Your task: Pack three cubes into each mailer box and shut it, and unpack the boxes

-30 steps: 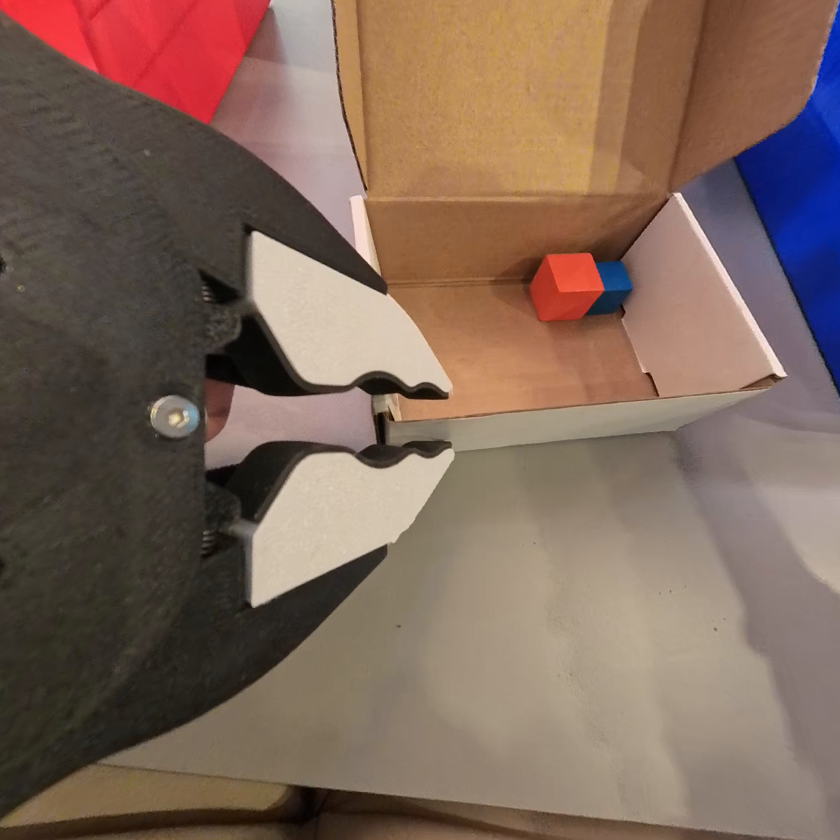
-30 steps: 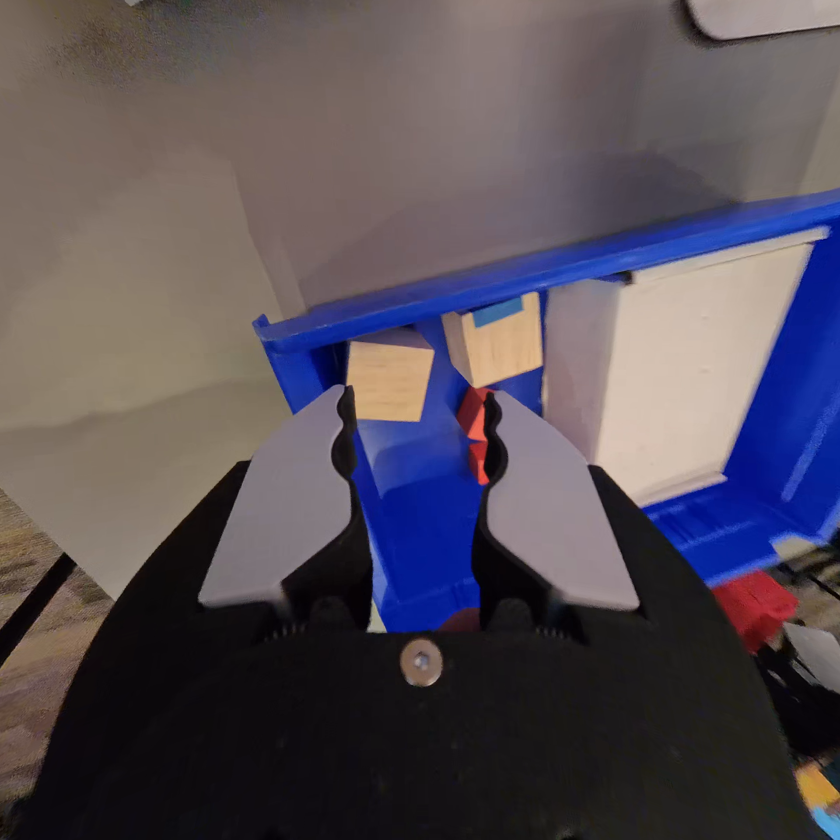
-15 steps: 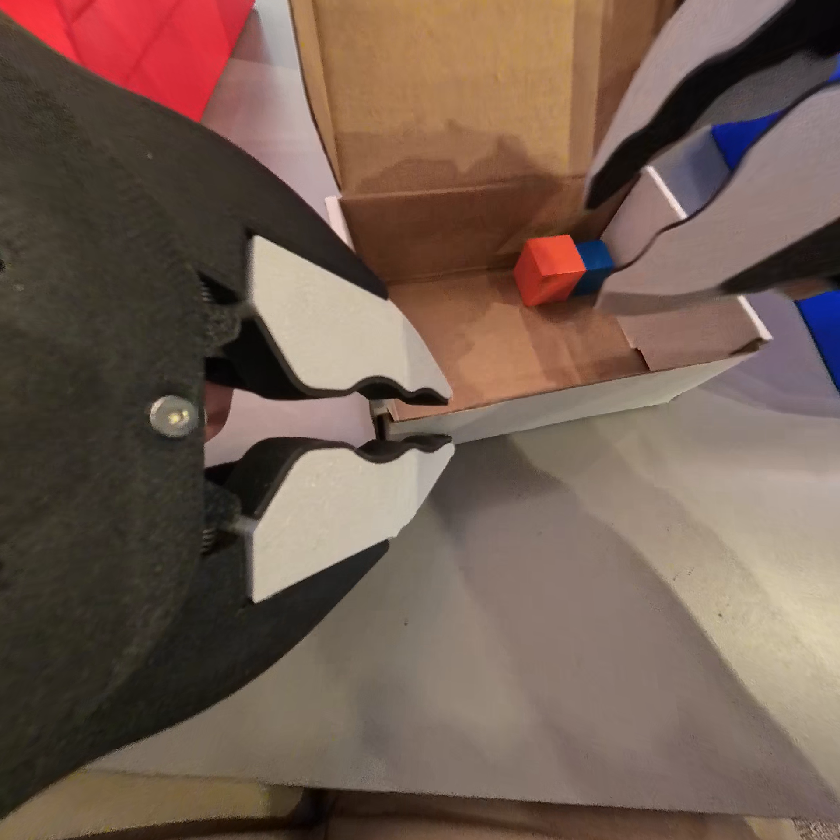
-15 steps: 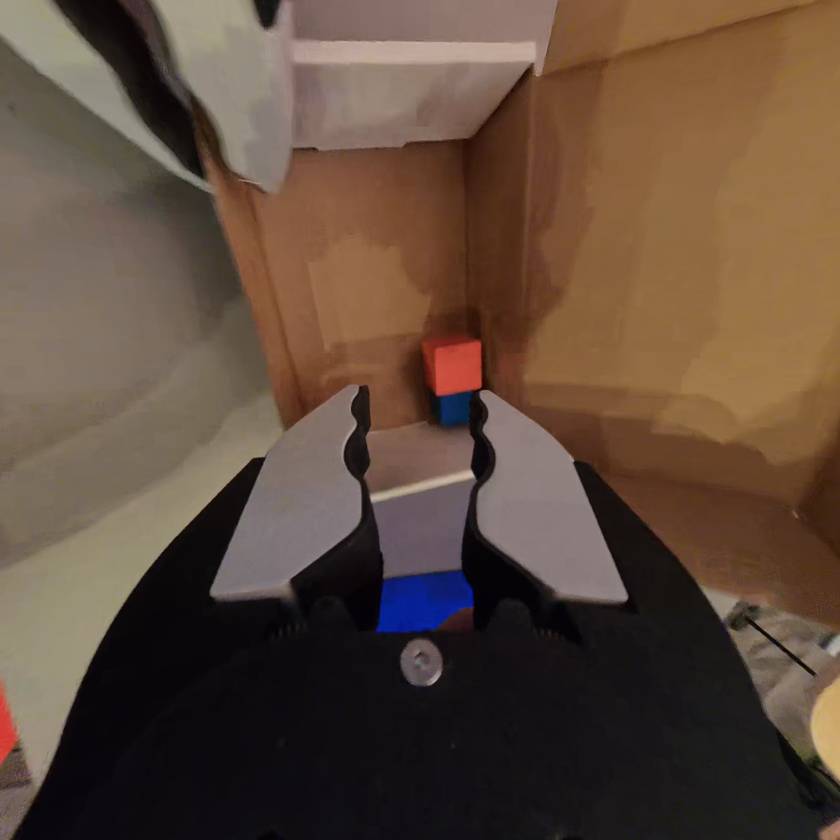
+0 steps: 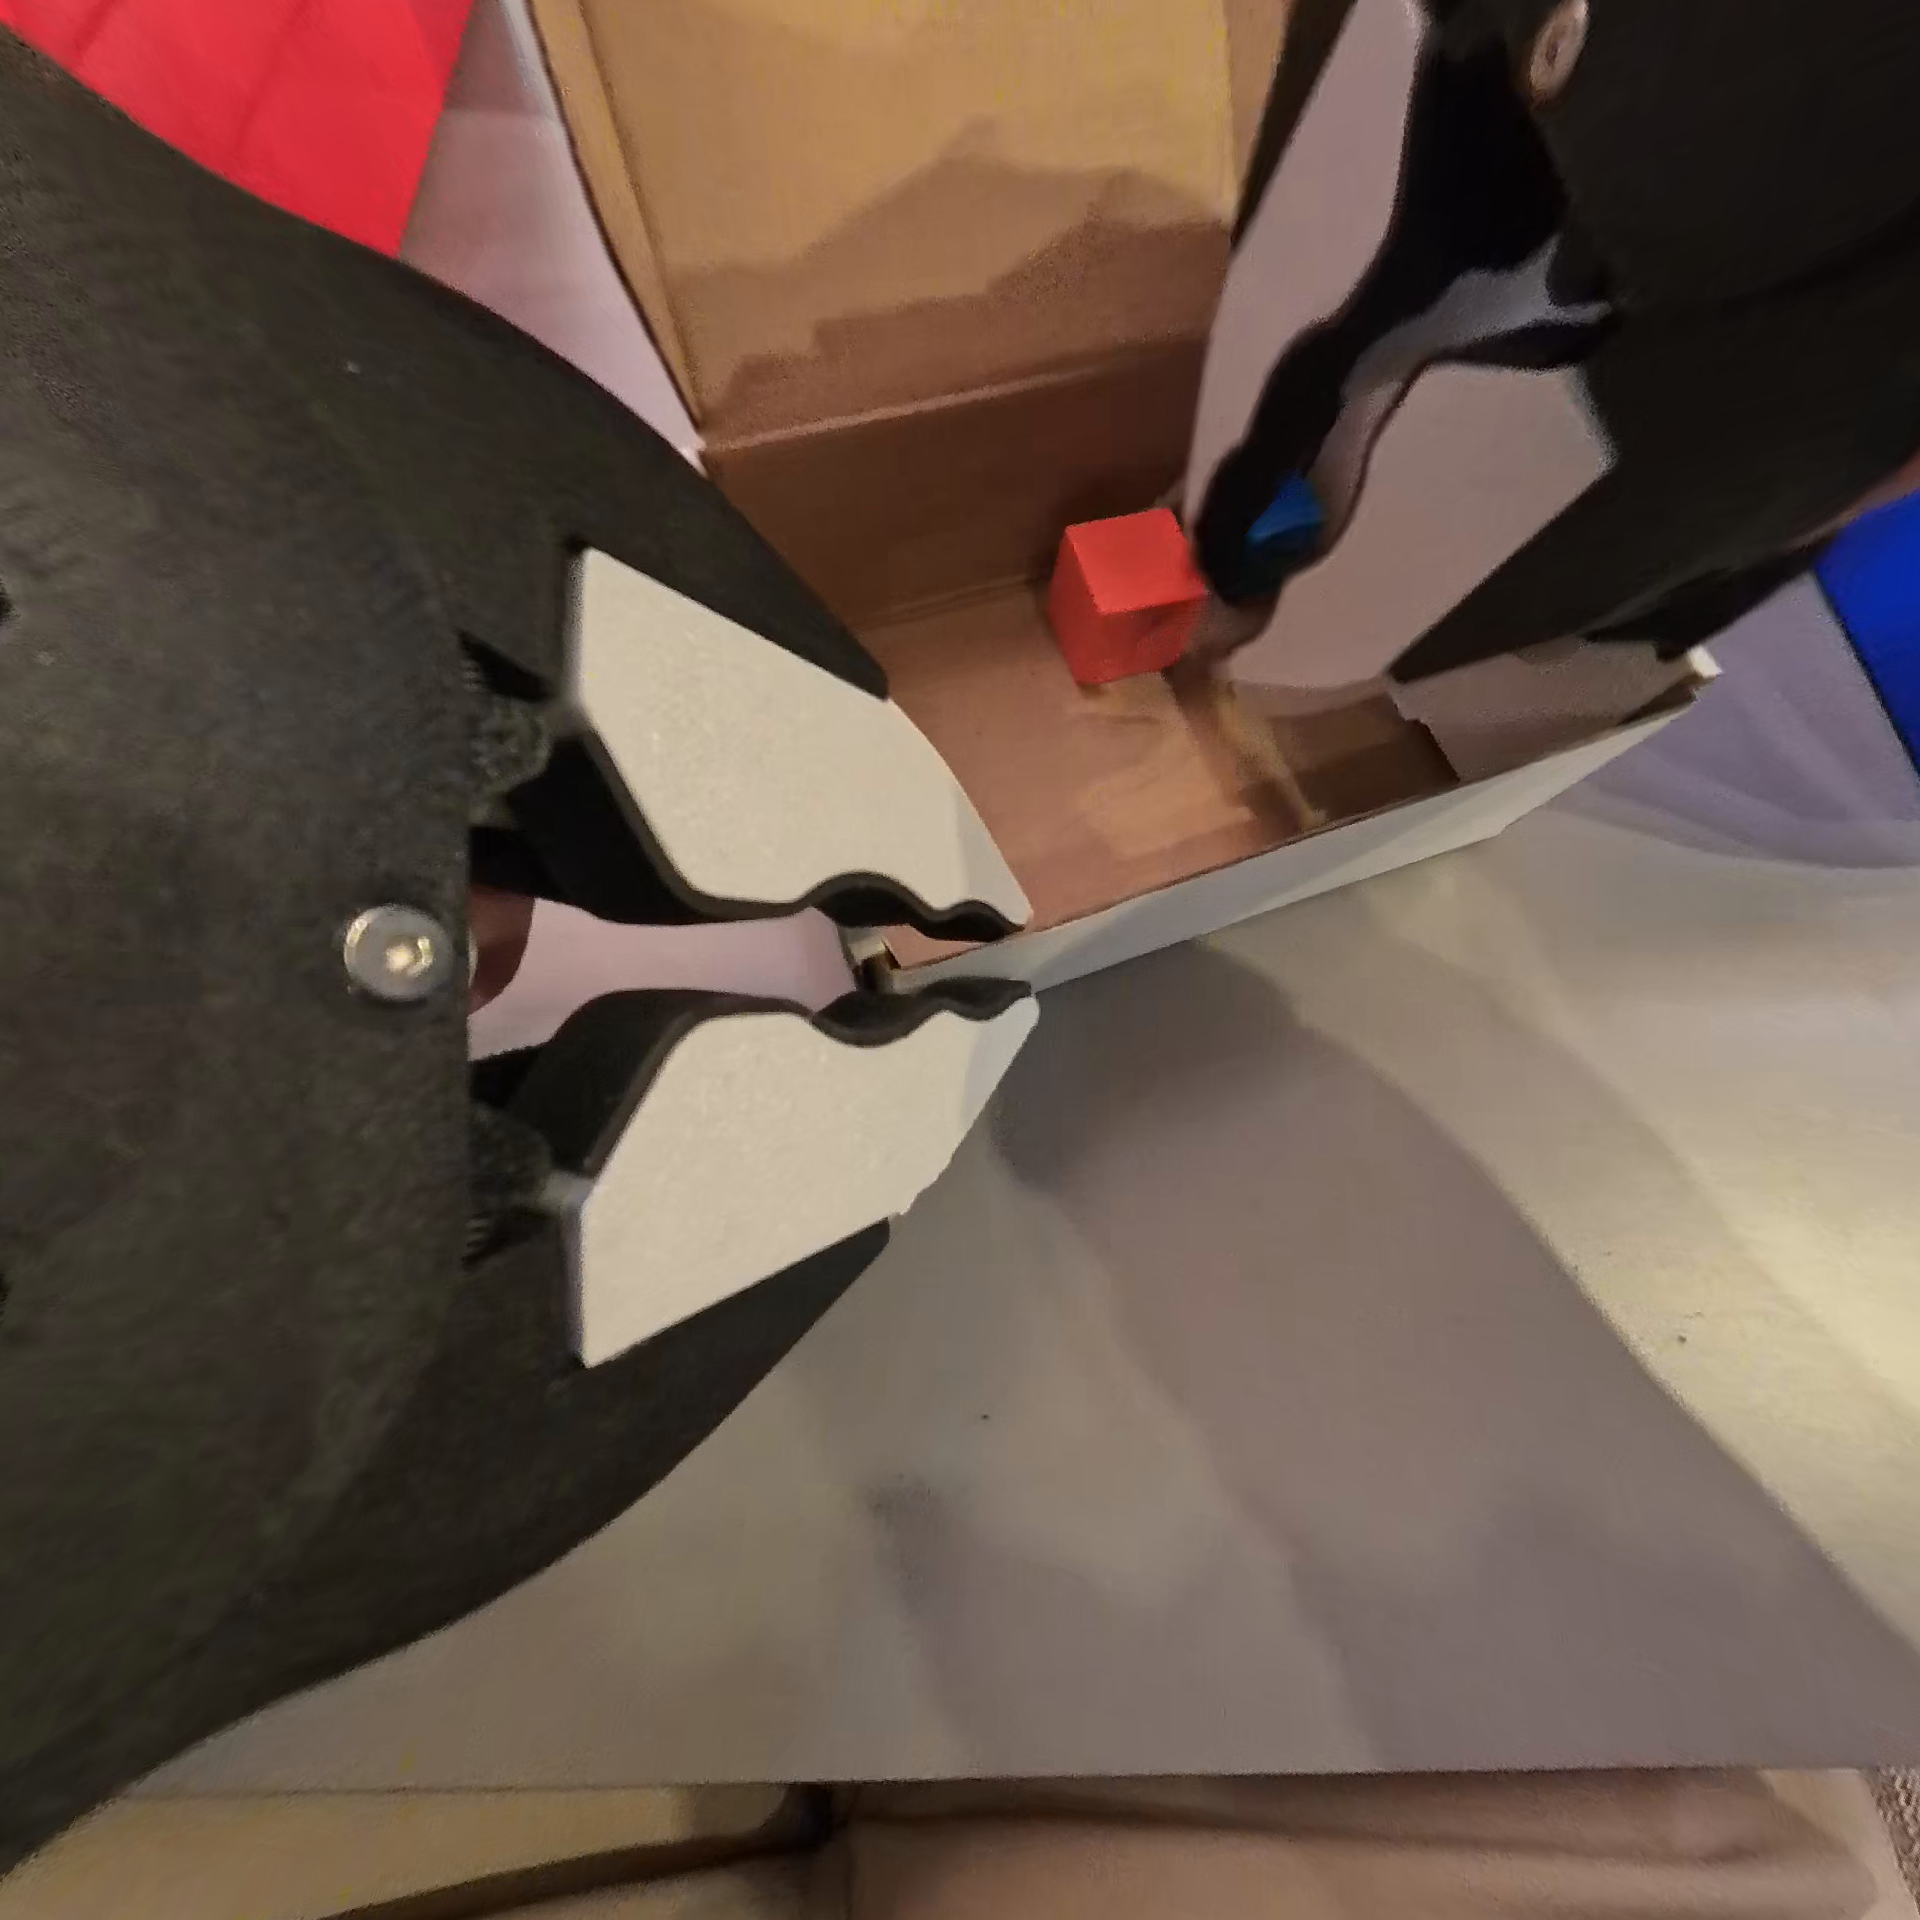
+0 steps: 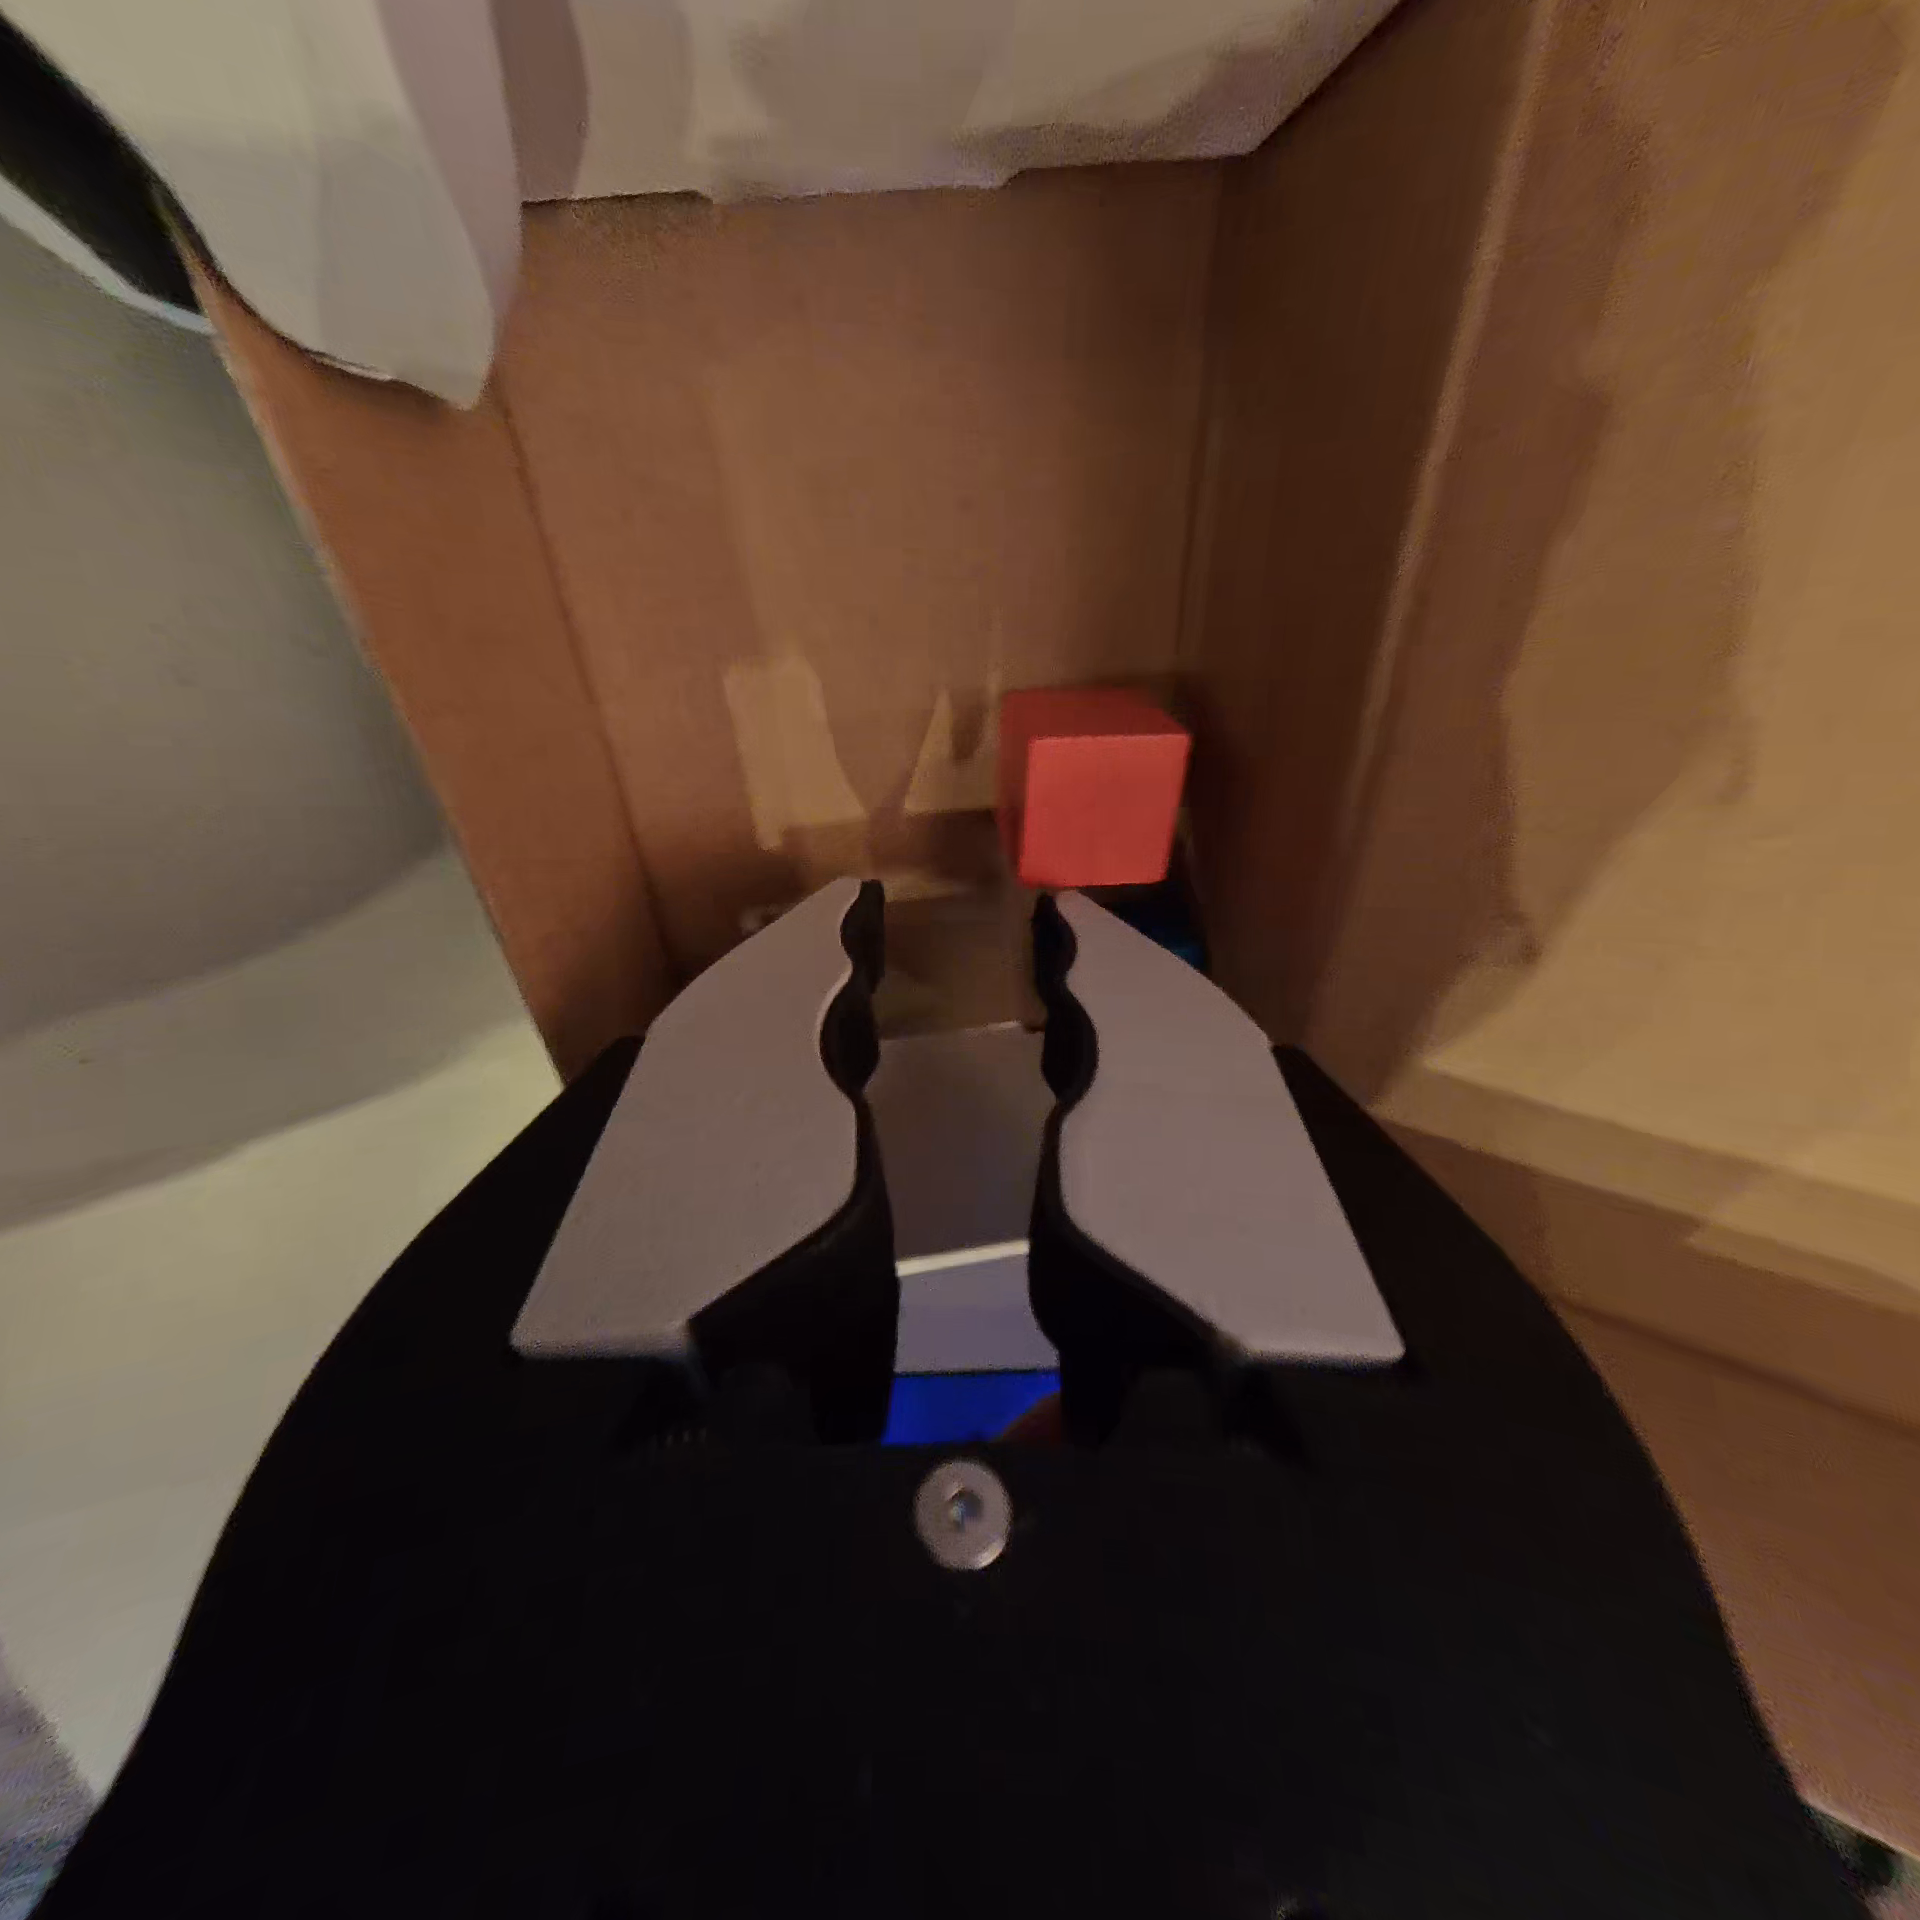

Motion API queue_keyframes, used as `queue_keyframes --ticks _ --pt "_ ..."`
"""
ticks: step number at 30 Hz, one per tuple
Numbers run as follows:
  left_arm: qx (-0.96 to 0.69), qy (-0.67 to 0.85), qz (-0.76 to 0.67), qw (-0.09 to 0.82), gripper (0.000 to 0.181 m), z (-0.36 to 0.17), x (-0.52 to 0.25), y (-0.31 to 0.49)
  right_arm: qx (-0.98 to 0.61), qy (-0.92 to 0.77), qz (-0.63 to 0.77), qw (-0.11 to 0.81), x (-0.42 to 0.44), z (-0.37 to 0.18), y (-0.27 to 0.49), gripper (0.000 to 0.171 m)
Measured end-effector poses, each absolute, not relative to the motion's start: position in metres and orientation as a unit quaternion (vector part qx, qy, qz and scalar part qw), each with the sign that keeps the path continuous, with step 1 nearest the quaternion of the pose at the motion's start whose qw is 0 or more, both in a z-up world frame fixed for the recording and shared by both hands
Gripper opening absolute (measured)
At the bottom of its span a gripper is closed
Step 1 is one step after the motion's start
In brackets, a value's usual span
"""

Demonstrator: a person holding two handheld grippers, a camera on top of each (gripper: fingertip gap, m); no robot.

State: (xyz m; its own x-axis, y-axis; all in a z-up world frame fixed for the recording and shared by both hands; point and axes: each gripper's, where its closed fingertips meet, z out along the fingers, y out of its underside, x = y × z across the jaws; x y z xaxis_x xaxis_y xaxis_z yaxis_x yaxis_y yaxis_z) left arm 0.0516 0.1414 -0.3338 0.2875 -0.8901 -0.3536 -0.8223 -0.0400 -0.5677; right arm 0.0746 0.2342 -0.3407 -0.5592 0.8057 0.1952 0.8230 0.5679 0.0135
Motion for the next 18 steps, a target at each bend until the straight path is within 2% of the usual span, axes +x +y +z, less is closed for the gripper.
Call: queue_keyframes --ticks 4,7,13,18 --pt "-0.716 0.602 -0.050 0.350 0.007 -0.334 0.051 0.140 -0.447 -0.883 -0.050 0.131 0.054 -0.330 0.233 0.035" --pt "-0.716 0.602 -0.050 0.349 0.007 -0.333 0.051 0.140 -0.446 -0.885 -0.057 0.121 0.051 -0.341 0.234 0.041" --pt "-0.715 0.603 -0.049 0.349 0.007 -0.334 0.049 0.139 -0.446 -0.886 -0.057 0.109 0.053 -0.350 0.228 0.028" --pt "-0.714 0.603 -0.045 0.352 0.008 -0.333 0.049 0.140 -0.465 -0.875 0.003 0.139 0.058 -0.313 0.213 0.027"
